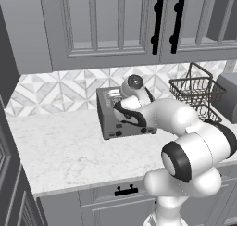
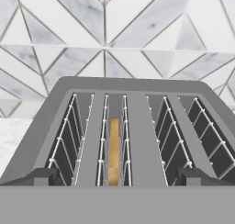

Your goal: Start the toaster. Once the lever pops up, take the bread to the plate on the dining counter.

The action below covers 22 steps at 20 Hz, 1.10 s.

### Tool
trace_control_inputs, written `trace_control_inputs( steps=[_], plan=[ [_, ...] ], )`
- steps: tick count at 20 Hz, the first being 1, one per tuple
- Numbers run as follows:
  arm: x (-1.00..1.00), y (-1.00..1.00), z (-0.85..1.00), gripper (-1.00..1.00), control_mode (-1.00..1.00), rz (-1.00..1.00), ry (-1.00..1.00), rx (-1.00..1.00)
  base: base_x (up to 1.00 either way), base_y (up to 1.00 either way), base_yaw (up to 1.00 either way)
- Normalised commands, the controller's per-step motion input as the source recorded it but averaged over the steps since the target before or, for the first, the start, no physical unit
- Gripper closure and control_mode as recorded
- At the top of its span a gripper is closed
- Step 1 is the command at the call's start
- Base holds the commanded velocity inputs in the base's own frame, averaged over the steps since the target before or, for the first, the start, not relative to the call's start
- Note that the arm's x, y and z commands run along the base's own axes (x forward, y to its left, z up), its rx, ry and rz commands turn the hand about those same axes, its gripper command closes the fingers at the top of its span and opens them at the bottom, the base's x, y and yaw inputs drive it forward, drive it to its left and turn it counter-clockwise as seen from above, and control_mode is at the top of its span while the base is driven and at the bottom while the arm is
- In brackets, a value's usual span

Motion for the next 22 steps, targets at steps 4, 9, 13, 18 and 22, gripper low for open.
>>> trace_control_inputs(
  steps=[4,9,13,18,22],
  plan=[
    [0.00,0.00,0.00,-1.00,-1.00,0.00,0.00,0.00,0.00,0.00,0.00],
    [0.00,0.00,0.00,-1.00,-1.00,0.00,0.00,0.00,0.00,0.00,0.00],
    [0.00,0.00,0.00,-1.00,-1.00,0.00,0.00,0.00,0.00,0.00,0.00],
    [0.00,0.00,0.00,-1.00,-1.00,0.00,0.00,0.00,0.00,0.00,0.00],
    [0.00,0.00,0.00,-1.00,-1.00,0.00,0.00,0.00,0.00,0.00,0.00]
  ],
)
